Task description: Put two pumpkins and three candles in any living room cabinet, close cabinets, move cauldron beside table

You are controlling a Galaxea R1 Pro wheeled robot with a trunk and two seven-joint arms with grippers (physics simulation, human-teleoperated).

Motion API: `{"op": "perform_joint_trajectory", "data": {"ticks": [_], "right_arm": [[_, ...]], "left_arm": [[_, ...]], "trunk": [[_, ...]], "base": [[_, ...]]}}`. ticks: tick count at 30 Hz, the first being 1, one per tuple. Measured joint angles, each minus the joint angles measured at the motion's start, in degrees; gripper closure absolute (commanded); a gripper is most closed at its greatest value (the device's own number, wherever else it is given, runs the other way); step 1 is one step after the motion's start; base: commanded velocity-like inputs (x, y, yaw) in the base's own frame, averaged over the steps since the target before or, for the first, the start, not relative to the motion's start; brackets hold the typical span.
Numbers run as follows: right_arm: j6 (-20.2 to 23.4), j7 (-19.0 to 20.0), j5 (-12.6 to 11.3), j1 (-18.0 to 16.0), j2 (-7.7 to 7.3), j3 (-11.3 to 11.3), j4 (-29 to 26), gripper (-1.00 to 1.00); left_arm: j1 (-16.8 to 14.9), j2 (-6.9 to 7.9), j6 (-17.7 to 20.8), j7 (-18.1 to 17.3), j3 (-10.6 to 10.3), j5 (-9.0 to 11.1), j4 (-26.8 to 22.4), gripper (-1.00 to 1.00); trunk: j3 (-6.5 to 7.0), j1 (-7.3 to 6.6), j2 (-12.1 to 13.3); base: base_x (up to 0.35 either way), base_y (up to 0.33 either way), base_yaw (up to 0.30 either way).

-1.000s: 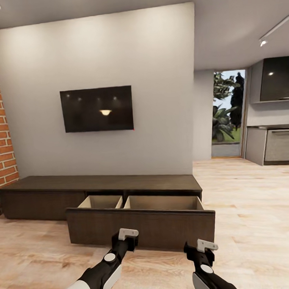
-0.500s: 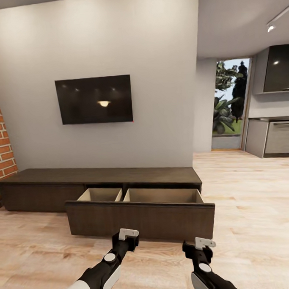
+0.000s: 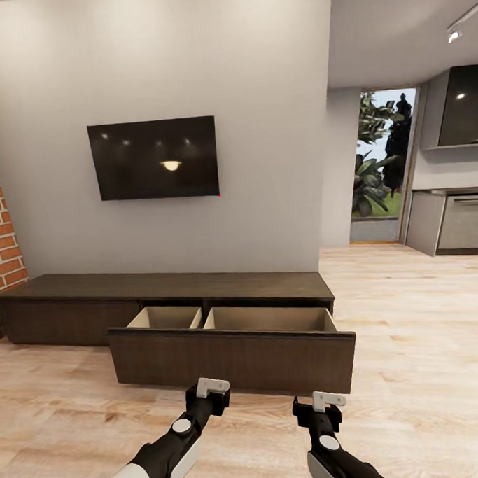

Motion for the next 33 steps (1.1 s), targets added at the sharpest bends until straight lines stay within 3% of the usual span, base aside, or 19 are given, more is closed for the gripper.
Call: {"op": "perform_joint_trajectory", "data": {"ticks": [18, 30, 33], "right_arm": [[-0.04, 0.01, 0.03, 0.0, -0.03, -0.04, 0.08, -1.0], [-0.03, 0.06, -0.24, -0.02, -0.33, -0.17, 0.16, -1.0], [0.0, 0.34, -0.03, -0.07, -0.39, -0.18, 0.19, -1.0]], "left_arm": [[0.01, 0.03, 0.1, -0.06, 0.0, -0.14, 0.01, -1.0], [0.02, 0.04, 0.03, -0.03, -0.05, -0.13, 0.0, -1.0], [0.02, 0.04, 0.02, -0.03, -0.05, -0.09, 0.0, -1.0]], "trunk": [[0.0, -0.03, 0.0], [0.0, 0.0, 0.0], [-0.66, 0.08, -0.03]], "base": [[0.228, 0.111, 0.0], [0.054, 0.023, 0.0], [0.005, 0.002, 0.0]]}}
